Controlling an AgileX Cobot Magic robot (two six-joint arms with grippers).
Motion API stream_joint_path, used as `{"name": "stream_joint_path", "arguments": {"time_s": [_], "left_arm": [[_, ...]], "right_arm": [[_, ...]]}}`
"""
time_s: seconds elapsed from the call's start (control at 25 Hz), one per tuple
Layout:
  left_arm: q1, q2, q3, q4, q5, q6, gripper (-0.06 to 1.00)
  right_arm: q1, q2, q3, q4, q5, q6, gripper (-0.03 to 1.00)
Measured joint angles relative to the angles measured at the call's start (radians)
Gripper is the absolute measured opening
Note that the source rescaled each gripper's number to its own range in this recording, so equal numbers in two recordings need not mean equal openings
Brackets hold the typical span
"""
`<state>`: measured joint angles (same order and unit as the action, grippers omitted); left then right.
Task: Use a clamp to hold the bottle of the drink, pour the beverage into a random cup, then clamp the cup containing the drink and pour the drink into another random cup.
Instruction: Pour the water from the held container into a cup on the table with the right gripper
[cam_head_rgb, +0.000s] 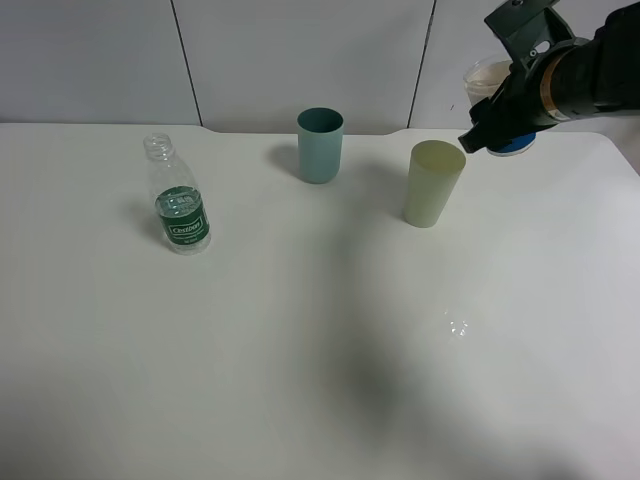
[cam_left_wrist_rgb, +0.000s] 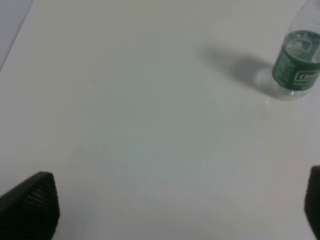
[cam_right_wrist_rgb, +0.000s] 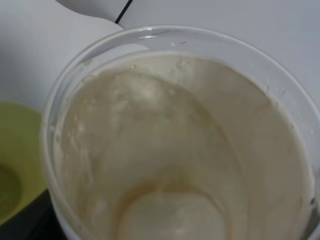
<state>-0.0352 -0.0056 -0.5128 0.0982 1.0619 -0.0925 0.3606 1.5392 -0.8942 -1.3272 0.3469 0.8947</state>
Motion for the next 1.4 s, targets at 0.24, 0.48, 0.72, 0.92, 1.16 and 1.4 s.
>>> {"name": "stream_joint_path", "arguments": {"time_s": [0.24,0.48,0.72,0.92,1.16,1.4], "left_arm": [[0.000,0.000,0.000,0.000,0.000,0.000,1.00],[0.000,0.000,0.000,0.000,0.000,0.000,1.00],[0.000,0.000,0.000,0.000,0.000,0.000,1.00],[0.000,0.000,0.000,0.000,0.000,0.000,1.00],[0.000,0.000,0.000,0.000,0.000,0.000,1.00],[0.000,0.000,0.000,0.000,-0.001,0.000,1.00]], "right_arm": [[0.000,0.000,0.000,-0.054,-0.003,-0.019,0.00],[0.000,0.000,0.000,-0.102,-0.005,-0.058,0.00],[0.000,0.000,0.000,-0.113,-0.005,-0.119,0.00],[0.000,0.000,0.000,-0.138,-0.004,-0.150,0.00],[0.000,0.000,0.000,-0.184,0.037,-0.151,0.00],[0.000,0.006,0.000,-0.199,0.044,-0.152,0.00]]}}
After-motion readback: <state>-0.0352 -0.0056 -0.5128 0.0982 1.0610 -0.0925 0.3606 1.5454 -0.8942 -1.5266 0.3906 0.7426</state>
